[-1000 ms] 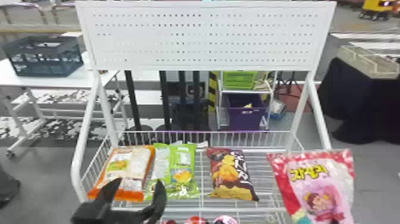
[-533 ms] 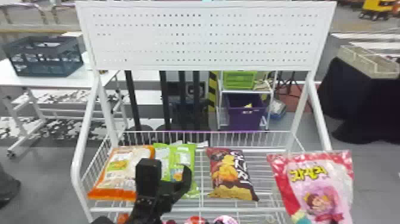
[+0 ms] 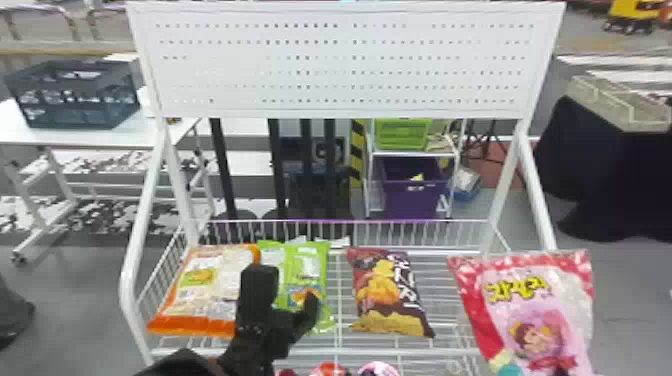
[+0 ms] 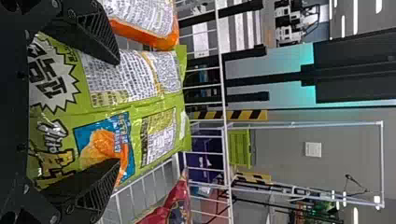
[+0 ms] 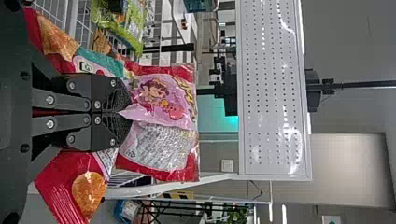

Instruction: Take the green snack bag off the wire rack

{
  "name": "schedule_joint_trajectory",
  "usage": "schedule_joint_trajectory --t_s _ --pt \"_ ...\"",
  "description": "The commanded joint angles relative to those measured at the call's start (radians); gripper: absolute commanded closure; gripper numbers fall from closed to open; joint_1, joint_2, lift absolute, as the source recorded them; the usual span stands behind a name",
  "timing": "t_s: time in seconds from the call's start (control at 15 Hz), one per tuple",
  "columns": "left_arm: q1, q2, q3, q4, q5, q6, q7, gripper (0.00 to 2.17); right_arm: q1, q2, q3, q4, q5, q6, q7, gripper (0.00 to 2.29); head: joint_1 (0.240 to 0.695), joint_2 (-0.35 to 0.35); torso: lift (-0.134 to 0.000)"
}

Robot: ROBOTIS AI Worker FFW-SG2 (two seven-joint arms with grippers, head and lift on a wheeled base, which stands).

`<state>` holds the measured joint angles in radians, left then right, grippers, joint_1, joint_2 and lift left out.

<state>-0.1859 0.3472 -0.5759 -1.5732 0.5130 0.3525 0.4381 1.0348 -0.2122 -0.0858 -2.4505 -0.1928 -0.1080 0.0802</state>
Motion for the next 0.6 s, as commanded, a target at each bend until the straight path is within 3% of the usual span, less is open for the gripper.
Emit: schedule_joint_trajectory --t_s 0.0,0.13,0.27,0.53 --pt "0.0 -0.001 -0.002 0.002 0.002 0.006 0.001 0.76 0.001 -0.003 -0.002 -0.001 -0.002 0.0 0.001 2.18 0.499 0.0 0.0" --pt "0.005 0.001 -0.002 -0.011 0.01 0.006 0.022 1.62 0.002 -0.003 -0.002 -0.002 -0.002 0.0 0.001 2.18 0.499 0.0 0.0" --pt "0.019 0.009 0.001 -0.041 0.006 0.006 0.008 1.89 0.002 -0.004 -0.002 -0.002 -0.002 0.0 0.0 2.18 0.499 0.0 0.0" --pt "0.046 0.013 0.013 -0.088 0.001 0.006 0.022 2.02 0.002 -0.004 -0.002 -0.002 -0.004 0.0 0.0 2.18 0.499 0.0 0.0"
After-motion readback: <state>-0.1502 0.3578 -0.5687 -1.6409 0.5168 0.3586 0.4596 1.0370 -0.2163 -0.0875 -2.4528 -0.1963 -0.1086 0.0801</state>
